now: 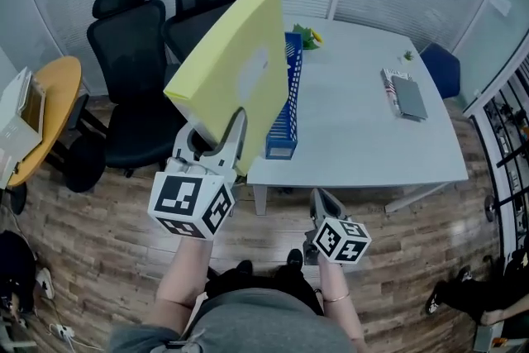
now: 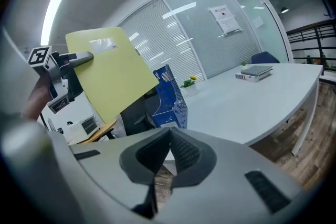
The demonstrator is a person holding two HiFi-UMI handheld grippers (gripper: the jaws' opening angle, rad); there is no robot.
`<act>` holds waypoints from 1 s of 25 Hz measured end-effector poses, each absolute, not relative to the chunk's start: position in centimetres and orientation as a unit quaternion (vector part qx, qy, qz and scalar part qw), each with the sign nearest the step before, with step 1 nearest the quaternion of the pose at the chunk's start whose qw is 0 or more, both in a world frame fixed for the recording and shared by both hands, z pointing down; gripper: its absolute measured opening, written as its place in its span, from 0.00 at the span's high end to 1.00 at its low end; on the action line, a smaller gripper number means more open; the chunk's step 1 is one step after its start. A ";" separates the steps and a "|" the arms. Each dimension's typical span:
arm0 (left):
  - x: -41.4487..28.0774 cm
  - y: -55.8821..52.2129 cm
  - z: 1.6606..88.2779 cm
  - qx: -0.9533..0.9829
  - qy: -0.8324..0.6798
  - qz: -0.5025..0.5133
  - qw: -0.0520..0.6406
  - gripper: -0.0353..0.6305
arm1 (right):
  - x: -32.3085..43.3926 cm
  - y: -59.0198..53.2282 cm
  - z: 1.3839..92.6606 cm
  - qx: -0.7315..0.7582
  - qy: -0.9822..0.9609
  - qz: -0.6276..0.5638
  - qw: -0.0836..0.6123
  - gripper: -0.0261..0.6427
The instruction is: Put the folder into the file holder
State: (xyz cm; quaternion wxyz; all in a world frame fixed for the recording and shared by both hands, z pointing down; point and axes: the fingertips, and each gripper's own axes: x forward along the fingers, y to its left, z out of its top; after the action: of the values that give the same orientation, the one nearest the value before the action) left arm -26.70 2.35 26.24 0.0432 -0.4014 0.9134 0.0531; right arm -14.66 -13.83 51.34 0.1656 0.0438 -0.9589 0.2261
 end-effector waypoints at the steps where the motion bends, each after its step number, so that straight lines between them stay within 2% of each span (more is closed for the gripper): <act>1: -26.8 2.0 26.1 -0.392 0.917 0.053 0.045 0.72 | -15.0 -14.4 51.3 0.034 -0.959 0.224 0.169 0.95; 25: -30.3 -7.6 23.6 -0.241 0.966 0.037 0.084 0.72 | -17.8 -25.5 51.4 -0.077 -0.952 0.219 0.197 0.95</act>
State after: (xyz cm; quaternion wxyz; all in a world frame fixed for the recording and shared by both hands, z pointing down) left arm -30.35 -7.64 23.62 0.0837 -0.2409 0.9662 0.0368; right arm -17.82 -25.51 51.37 0.1972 -0.0771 -0.9524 0.2194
